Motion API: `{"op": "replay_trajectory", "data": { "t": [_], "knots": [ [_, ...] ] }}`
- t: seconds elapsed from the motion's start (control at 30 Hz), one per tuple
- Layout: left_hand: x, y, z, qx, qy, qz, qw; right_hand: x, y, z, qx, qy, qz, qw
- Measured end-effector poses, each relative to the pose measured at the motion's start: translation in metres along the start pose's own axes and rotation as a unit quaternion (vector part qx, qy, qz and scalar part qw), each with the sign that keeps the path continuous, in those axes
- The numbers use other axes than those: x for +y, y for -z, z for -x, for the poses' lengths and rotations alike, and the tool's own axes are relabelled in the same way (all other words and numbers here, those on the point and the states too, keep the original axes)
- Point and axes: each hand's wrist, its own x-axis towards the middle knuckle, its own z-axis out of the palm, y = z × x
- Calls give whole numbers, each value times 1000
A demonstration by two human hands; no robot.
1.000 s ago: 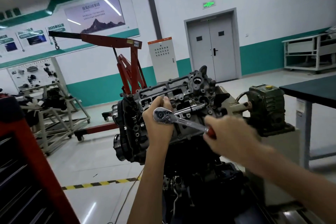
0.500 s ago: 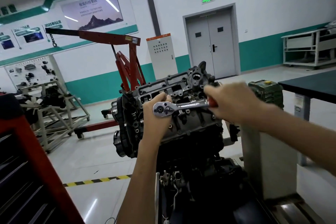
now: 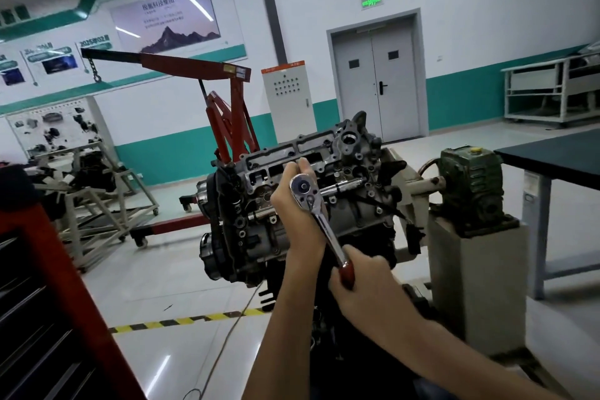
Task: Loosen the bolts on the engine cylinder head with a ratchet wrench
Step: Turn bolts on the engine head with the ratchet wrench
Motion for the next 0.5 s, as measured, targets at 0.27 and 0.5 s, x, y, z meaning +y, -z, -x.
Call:
{"op": "replay_trajectory", "data": {
  "t": [0.27, 0.5],
  "knots": [
    [8, 35, -17, -199, -111, -251, 941, 27, 78, -53, -24, 133, 313, 940],
    [13, 41, -18, -190, -96, -242, 947, -3, 120, -96, 32, 198, 418, 886]
  ]
}}
